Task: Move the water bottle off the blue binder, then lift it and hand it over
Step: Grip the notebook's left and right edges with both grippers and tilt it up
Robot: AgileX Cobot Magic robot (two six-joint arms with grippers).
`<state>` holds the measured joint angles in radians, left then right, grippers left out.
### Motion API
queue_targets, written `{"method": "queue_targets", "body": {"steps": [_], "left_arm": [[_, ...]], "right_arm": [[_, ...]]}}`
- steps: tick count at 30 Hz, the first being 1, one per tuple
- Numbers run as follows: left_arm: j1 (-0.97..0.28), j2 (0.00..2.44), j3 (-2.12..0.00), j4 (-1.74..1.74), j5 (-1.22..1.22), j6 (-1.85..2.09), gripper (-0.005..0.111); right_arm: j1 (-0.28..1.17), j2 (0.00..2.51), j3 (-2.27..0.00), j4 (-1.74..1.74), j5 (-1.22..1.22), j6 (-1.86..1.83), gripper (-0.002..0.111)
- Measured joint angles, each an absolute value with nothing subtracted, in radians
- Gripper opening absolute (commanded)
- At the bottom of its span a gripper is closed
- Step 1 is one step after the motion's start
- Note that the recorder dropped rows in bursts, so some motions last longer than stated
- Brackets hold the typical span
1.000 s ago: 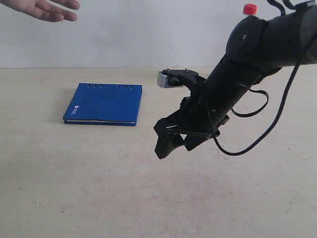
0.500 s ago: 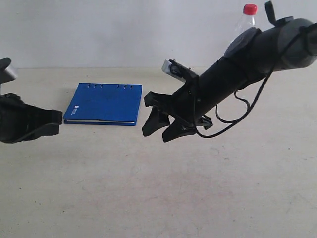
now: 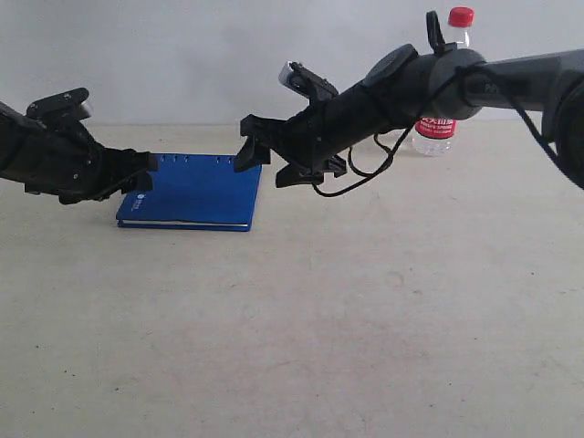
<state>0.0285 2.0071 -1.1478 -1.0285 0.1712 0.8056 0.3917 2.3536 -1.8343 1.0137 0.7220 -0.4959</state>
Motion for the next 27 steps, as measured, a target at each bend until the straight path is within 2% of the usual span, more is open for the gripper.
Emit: {"method": "queue_targets", "body": {"steps": [9,21,27], "left_arm": [[0.041,2.221,-1.416,-1.032,0.333,0.815,0.062],[0.088,2.23,-1.423,-1.025,0.313,0.84,0.062],[0.069,2.232,-1.423,-1.201,0.48,0.991,0.062]], "right_arm": [[0.305,2.483,-1.882,1.141,0.71,-0.561,0.066],[0.301,2.487,-1.882,1.157,0.773,-0.629,0.066],[0.301,2.489,-1.882,1.157,0.831,-0.646,0.066]]}}
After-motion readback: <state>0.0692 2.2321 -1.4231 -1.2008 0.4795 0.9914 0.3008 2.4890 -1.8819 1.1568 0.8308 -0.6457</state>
